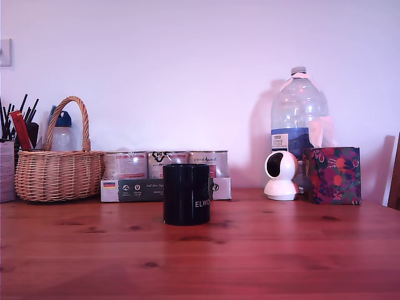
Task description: Pick up the coffee capsules from the table one by one and drop them inside the nearest coffee cup
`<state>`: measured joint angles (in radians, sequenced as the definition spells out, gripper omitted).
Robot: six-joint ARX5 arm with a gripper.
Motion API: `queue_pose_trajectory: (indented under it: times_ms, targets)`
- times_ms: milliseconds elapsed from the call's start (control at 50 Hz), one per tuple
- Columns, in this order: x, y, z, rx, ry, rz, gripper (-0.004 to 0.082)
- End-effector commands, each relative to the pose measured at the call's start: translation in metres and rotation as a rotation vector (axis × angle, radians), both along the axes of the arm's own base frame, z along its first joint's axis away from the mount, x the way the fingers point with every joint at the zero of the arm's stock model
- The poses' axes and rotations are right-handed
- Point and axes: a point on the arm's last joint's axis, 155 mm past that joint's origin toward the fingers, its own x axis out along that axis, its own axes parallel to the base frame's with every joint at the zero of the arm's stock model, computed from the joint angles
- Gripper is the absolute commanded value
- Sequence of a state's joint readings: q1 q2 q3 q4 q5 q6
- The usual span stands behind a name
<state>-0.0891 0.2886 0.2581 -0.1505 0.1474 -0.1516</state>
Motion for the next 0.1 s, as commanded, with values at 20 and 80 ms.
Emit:
queue_pose_trajectory:
  times_ms: [20, 80]
  targets:
    - [-0.0044, -0.0002, -0.0045, -0.016, -0.002, 0.001, -0.0019]
    - [-0.0076, -0.0008, -0.0014, -0.029, -0.013, -0.003, -0.0019]
